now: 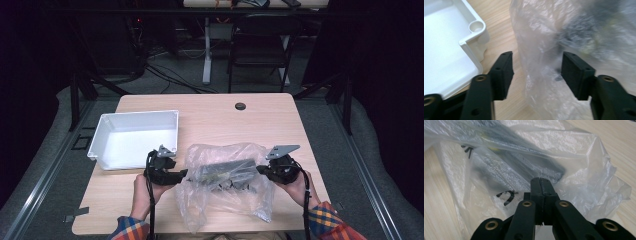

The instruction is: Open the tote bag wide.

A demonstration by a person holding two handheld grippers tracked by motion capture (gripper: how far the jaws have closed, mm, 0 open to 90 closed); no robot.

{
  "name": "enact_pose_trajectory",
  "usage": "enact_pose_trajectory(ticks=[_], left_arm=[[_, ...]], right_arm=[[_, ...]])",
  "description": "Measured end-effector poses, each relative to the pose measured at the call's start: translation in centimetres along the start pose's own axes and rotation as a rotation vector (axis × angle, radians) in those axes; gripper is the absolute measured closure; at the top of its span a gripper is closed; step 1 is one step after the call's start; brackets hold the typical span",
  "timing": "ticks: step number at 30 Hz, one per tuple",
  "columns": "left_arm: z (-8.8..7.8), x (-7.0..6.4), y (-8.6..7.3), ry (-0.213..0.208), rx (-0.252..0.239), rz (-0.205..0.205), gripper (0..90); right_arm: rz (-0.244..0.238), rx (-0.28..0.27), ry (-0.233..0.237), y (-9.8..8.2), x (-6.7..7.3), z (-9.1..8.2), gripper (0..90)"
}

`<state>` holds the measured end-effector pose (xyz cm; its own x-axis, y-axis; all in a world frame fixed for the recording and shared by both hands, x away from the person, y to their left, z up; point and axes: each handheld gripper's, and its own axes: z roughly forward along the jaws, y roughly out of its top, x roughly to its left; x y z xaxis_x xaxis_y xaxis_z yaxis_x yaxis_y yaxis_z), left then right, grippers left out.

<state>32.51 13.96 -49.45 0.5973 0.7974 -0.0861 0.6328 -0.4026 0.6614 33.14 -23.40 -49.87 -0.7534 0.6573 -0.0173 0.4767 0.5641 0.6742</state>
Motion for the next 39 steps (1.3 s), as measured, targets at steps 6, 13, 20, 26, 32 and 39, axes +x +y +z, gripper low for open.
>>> enact_pose_trajectory(ticks=[6,13,20,26,32,39], left_arm=[[-1.7,-2.1,0.5,-0.021,-0.046,0.054,31.0],[-0.3,-6.7,1.1,-0.04,-0.014,0.208,22.6],[2.4,-7.5,1.2,0.038,0.067,0.294,45.0],[3.1,-6.5,1.3,0.078,0.077,0.292,82.1],[2.5,-5.0,1.9,0.104,0.053,0.226,80.7],[3.3,-4.0,2.4,0.129,0.073,0.218,86.8]], right_arm=[[0.012,-0.041,-0.019,0.5,0.0,-0.1,90.0],[0.026,-0.068,-0.037,1.2,-0.3,0.3,90.0],[0.016,-0.059,-0.068,1.2,-0.5,0.7,90.0],[0.007,-0.019,-0.077,0.9,-0.6,1.4,80.3],[-0.005,0.063,-0.078,0.3,-0.5,1.6,74.3],[-0.02,0.073,-0.107,0.4,-0.8,1.6,79.6]])
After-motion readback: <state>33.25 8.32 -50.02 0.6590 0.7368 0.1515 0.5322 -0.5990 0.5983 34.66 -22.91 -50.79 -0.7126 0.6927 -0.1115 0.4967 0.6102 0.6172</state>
